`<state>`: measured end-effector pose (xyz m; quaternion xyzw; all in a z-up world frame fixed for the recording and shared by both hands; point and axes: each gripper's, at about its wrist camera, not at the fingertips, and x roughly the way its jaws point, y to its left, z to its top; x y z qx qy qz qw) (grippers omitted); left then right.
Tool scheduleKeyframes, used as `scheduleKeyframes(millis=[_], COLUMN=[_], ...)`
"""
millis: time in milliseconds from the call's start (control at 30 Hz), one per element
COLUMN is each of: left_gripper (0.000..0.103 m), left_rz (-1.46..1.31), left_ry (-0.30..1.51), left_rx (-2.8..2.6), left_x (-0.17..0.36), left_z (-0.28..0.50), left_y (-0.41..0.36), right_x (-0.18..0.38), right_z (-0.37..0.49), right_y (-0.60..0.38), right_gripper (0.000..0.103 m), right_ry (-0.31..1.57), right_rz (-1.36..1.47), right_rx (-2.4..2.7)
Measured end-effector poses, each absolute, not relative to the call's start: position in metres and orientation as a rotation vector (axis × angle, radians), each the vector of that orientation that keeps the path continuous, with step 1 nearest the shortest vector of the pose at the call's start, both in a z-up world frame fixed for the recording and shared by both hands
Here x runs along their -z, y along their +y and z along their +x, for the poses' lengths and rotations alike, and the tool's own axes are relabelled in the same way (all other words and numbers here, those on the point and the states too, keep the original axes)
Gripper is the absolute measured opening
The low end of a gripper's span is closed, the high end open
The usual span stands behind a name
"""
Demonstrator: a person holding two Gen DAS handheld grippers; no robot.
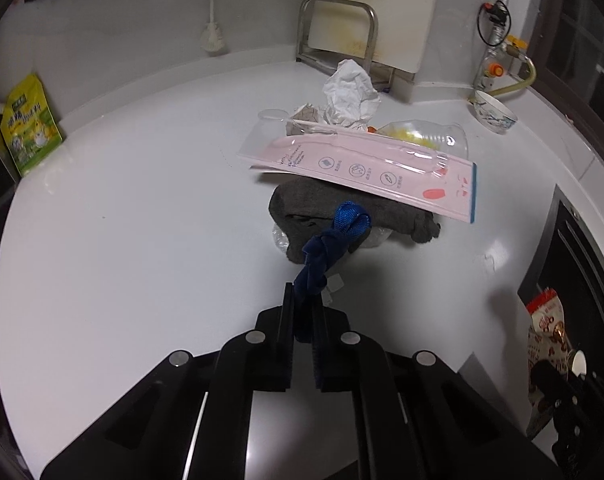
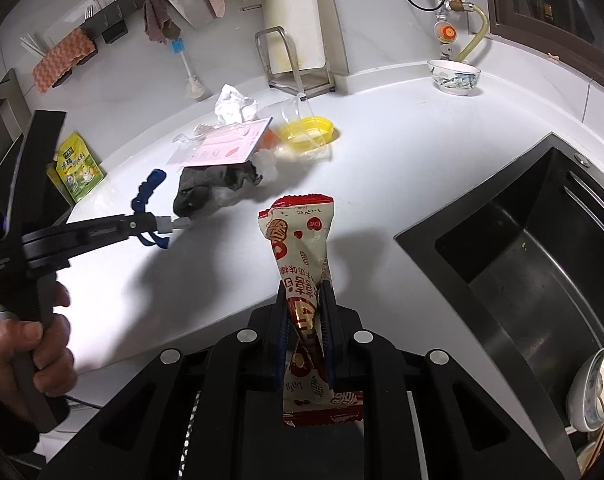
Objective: Collect trash
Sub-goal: 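Lift the wrapper with the right tool while the left tool grasps the blue clip, then carry wrapper and blue clip over the basket and open both tools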
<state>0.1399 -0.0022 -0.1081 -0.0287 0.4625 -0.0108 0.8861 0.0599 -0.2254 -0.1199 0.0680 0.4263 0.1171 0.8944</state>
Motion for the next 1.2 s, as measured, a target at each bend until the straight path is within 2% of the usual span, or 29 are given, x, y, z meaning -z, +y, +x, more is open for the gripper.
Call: scheduleKeyframes(millis=[267,667,933,1200], left_gripper=[0.008,0.008,0.008,0.008], left_rz=[0.065,0.11,0.135,0.13], left_ry=[0.953,0.97,1.007,1.071], left_rx=[0.058,0.173,0.247,0.276], left_x=[0.096,0.09,0.104,0.139], left_z=[0.088,0.023,-0.018,-0.026], left_y=[-0.002,-0.033,-0.054,-0.068], right_x=[0.114,0.113,0.136,0.165], right_z=[0.036,-0.021,-0.058,-0.067], right_y=[-0.223,-0.223,-0.226,-0.227], right_gripper=[0.014,0.014,0.014,0.014], right_ry=[0.893,0.948,1.013,1.072], right_rz=[0.16,0.166,0.181,0.199], right_rx=[-0.223,-0.227,-0.24,-0.242])
